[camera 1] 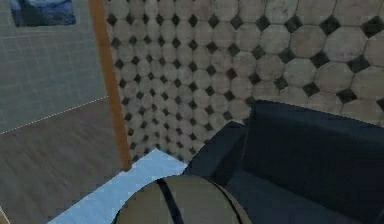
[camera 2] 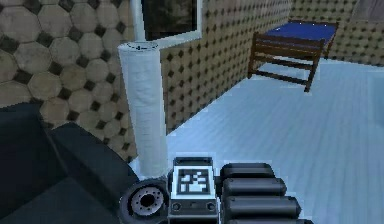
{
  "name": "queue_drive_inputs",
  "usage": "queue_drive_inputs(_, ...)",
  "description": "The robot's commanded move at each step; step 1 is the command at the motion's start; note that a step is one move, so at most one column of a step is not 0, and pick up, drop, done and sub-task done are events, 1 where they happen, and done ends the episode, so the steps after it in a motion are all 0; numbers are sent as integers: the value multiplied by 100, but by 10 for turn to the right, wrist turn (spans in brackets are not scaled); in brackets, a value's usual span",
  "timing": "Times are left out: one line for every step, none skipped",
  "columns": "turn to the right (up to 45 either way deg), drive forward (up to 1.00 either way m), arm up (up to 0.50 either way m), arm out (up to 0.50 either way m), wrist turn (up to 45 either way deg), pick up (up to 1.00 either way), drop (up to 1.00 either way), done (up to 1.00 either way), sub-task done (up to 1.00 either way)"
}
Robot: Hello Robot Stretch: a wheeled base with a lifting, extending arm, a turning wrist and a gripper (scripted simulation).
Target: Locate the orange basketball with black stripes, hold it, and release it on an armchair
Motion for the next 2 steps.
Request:
queue_drive_inputs(-120,0,0,0,0,0,0,0,0)
queue_drive_inputs(30,0,0,0,0,0,0,0,0)
